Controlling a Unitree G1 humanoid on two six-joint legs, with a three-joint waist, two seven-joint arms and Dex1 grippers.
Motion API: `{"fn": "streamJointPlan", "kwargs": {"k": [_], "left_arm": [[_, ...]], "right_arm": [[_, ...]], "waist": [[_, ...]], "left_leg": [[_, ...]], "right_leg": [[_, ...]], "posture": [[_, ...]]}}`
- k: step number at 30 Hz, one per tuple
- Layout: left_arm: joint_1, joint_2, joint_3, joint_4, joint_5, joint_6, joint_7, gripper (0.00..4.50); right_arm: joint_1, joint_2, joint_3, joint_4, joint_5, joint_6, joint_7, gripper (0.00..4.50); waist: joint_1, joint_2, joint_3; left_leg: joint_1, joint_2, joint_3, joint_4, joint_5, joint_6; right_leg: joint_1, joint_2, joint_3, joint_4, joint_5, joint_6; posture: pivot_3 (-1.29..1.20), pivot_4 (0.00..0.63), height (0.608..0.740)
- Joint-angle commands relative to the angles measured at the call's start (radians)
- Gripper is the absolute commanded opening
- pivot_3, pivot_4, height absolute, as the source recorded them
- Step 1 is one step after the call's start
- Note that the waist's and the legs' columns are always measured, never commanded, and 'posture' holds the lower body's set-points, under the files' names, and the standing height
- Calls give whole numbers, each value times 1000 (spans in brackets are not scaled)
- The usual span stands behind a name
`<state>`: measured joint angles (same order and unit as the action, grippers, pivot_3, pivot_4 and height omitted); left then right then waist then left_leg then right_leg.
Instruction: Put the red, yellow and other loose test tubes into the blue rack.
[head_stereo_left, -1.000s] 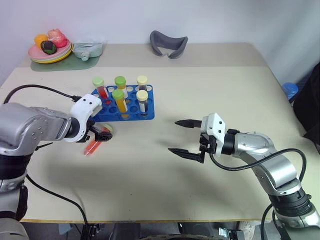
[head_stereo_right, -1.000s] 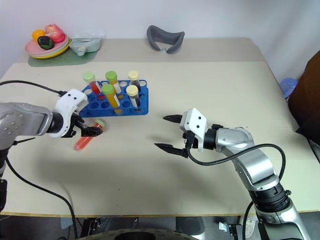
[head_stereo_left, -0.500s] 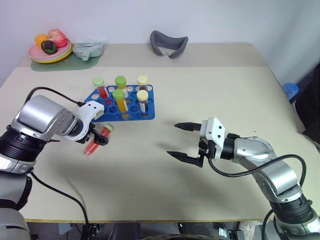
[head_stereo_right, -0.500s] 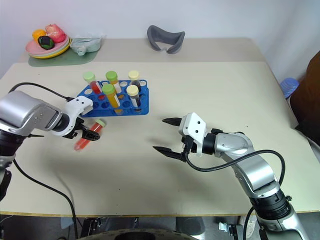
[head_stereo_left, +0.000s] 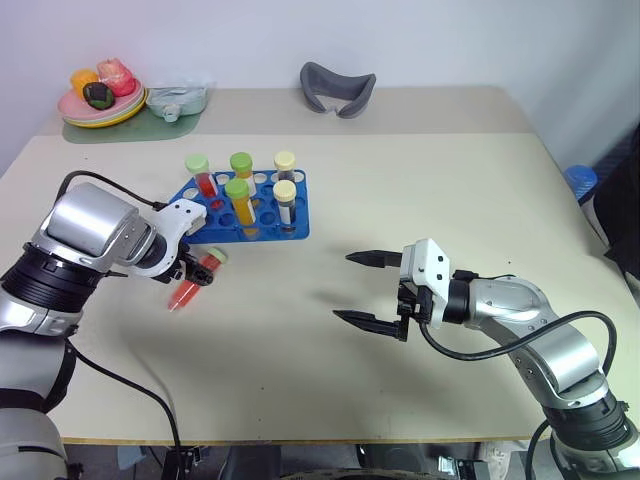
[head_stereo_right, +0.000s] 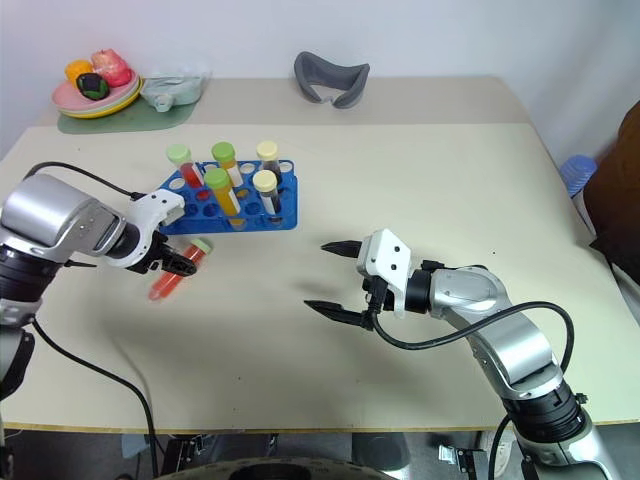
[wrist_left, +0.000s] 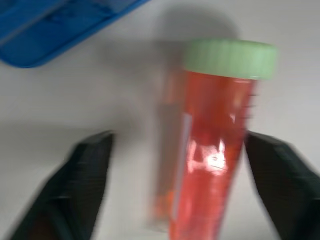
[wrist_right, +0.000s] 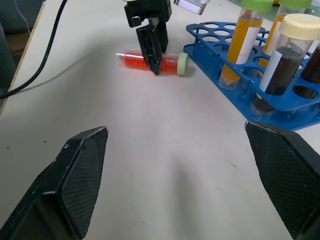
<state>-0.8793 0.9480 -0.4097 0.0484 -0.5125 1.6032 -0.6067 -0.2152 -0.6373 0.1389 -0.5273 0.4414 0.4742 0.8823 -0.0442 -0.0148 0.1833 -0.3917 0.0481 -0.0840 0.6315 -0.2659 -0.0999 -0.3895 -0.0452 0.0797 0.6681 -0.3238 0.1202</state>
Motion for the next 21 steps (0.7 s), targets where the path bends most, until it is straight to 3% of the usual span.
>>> {"fn": "streamJointPlan", "kwargs": {"k": [1,9,13,15,21], "left_arm": [[7,12,2,-8,-17,11,-23,1773],[23,34,20,-16,-23,11,-23,1773],[35,49,44,-49,-43,11,-17,820],[44,63,68,-65,-68,11,-15,819],[245,195,254,-286,-136,-25,-76,819]], "right_arm": [[-10,-2,-12,-31,14,-13,7,4500],[-12,5,-1,-29,10,-16,13,4500],[-15,9,6,-28,9,-16,14,4500],[-14,10,8,-31,9,-15,12,4500],[17,-1,-2,-57,13,-8,5,4500]], "waist": [[1,0,0],[-1,0,0],[-1,0,0],[0,0,0],[-6,-1,1]], "left_leg": [[0,0,0,0,0,0],[0,0,0,0,0,0],[0,0,0,0,0,0],[0,0,0,0,0,0],[-1,0,0,-1,0,0]], "right_leg": [[0,0,0,0,0,0],[0,0,0,0,0,0],[0,0,0,0,0,0],[0,0,0,0,0,0],[-2,0,0,0,0,0]], "posture": [[0,150,740],[0,150,740],[0,150,740],[0,150,740],[0,150,740]]}}
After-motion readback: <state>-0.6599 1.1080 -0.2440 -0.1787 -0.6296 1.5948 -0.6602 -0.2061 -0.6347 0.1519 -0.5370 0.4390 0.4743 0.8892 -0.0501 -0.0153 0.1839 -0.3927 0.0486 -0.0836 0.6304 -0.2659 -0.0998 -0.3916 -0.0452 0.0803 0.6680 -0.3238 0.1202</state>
